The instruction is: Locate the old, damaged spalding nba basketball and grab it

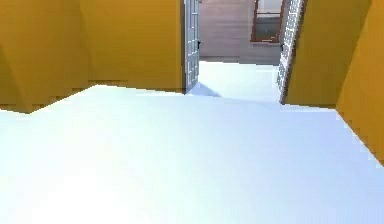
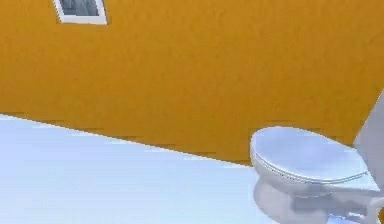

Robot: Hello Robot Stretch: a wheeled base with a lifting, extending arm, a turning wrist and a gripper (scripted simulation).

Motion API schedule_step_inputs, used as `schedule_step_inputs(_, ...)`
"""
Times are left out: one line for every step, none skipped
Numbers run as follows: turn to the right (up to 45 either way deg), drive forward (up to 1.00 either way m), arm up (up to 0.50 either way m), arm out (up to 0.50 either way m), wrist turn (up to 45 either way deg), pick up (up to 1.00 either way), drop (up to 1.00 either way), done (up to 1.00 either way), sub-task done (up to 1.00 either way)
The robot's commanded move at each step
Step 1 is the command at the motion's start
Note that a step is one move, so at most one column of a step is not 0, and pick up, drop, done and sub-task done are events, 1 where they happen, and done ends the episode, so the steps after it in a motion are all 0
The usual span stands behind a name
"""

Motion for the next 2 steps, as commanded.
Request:
schedule_step_inputs(-45.0, 0.0, 0.0, 0.0, 0.0, 0.0, 0.0, 0.0, 0.0)
schedule_step_inputs(-33.0, 0.0, 0.0, 0.0, 0.0, 0.0, 0.0, 0.0, 0.0)
